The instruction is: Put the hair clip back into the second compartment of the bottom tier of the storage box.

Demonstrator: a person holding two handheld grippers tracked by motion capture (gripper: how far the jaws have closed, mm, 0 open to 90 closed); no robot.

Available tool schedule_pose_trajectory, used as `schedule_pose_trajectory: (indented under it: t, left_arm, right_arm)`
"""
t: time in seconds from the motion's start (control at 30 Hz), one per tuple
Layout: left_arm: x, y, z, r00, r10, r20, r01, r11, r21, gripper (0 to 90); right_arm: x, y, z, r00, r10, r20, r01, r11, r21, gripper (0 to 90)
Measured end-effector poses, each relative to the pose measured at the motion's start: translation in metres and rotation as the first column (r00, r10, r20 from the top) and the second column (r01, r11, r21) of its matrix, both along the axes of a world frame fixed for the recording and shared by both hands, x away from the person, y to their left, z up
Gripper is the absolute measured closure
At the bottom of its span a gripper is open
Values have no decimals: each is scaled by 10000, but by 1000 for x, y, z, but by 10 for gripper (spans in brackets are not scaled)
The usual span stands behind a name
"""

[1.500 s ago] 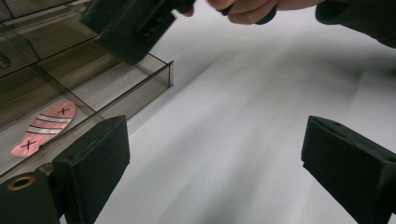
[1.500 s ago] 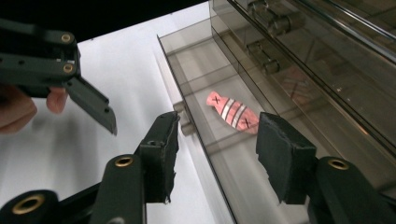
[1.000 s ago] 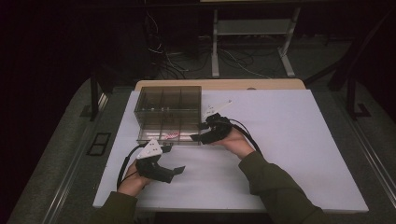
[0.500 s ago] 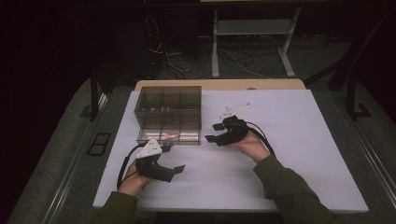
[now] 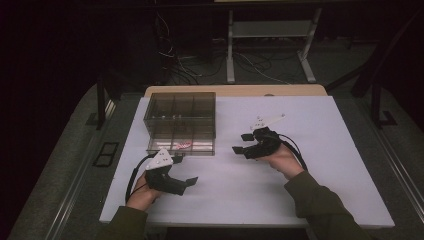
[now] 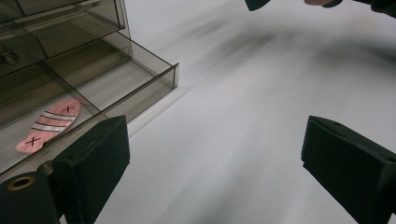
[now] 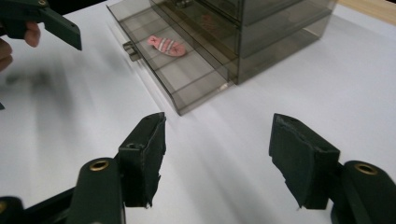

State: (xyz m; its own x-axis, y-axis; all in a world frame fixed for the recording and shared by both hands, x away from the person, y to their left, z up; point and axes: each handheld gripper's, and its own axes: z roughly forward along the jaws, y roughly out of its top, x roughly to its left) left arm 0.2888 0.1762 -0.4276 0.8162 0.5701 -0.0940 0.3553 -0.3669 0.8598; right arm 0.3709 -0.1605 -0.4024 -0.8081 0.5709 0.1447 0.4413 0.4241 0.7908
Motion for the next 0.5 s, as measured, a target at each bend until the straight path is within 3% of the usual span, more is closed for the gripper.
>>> schedule_pose_trajectory:
  t: [0.5]
  left_arm:
    - [1, 3, -1, 10000, -6, -23, 5, 10000, -49, 66]
  right_arm:
    - [-23, -41, -2, 9909, -1275, 431, 1264, 9916, 273, 265]
